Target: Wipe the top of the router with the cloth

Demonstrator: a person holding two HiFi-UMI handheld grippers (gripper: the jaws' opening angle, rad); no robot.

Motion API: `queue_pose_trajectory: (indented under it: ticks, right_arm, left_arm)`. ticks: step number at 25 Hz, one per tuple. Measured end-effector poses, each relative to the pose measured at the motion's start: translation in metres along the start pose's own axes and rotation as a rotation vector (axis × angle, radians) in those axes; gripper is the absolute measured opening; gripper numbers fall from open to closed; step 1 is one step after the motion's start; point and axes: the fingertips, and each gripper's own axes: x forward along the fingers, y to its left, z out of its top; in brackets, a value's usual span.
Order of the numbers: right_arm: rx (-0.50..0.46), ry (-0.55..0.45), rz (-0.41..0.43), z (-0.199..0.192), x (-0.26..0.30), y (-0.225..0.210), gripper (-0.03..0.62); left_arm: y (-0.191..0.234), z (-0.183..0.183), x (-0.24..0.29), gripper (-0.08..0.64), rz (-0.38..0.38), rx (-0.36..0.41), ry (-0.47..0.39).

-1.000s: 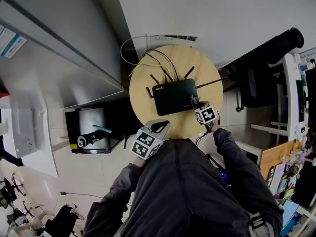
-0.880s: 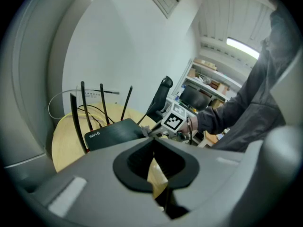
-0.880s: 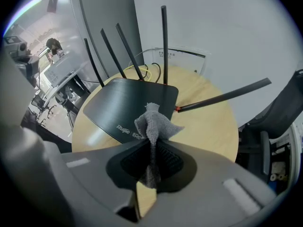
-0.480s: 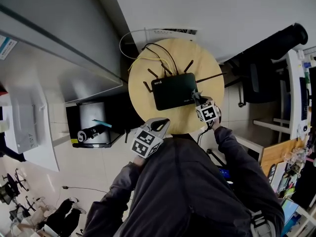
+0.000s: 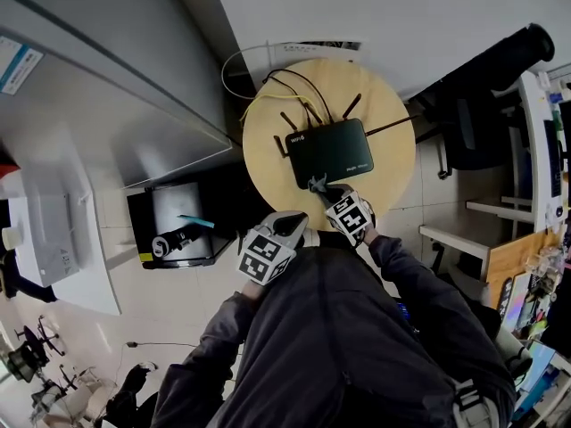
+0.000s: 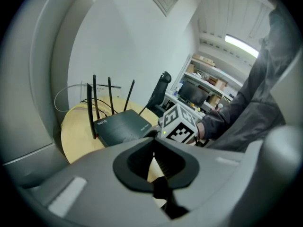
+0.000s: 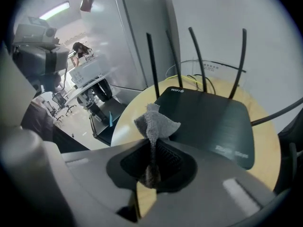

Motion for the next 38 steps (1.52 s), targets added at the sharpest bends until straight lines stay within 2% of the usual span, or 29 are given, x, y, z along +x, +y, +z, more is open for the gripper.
queue_pose_trajectory:
  ticks: [5,13,22,27,34,38]
  right_arm:
    - [0.09,0.041,0.039,-0.006,0.037,0.029,0.028]
    - [0.263,0.04,0.024,-0.01,0.051,0.012,0.028]
    - [0.367,0.073,-0.082,-0.05,0.025,-0.059,0.028]
    - [0.425,0.069,-0.112,-0.071,0.004,-0.1,0.028]
    - [0.443,0.052,-0.152,-0.096,-0.021,-0.15,0.028]
    - [0.437,0.048,-0.138,-0.102,-0.026,-0.164,0.028]
  left_arm:
    - [0.012,-0.009,-0.022,0.0,0.015,0.003,0.0]
    - [0.023,-0.016,-0.036,0.0,0.018,0.002,-0.003]
    - [0.021,-0.002,-0.019,0.0,-0.003,0.015,0.002]
    - [0.014,0.01,-0.001,0.0,0.001,0.018,0.008]
    - [0.002,0.024,0.025,0.0,0.03,0.006,0.009]
    - [-0.007,0.029,0.038,0.0,0.047,0.001,0.01]
